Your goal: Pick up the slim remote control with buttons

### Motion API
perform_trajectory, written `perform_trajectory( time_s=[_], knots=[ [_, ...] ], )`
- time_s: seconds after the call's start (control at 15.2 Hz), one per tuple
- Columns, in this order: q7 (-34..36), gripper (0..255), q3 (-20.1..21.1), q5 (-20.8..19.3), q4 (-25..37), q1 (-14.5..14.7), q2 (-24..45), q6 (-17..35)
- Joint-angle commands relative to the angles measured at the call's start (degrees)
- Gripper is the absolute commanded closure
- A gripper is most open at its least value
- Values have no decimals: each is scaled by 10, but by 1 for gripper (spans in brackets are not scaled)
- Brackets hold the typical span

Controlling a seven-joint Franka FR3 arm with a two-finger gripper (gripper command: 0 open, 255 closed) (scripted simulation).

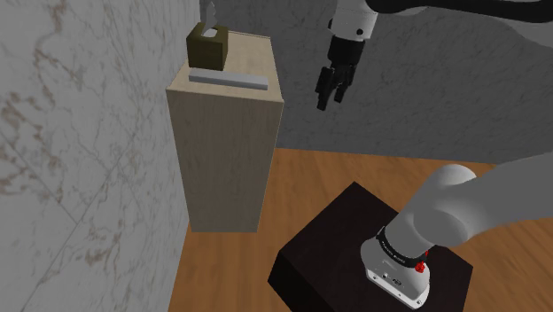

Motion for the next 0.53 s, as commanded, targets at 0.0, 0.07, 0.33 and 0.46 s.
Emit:
perform_trajectory(
  time_s=[0.0,0.07,0.33,0.46],
  knots=[
    [-25,0,0,-4,34,7,44,13],
    [-35,0,2,-6,54,11,65,17],
    [-74,0,9,-12,137,26,148,26],
    [-93,0,14,-15,183,33,190,26]
  ],
)
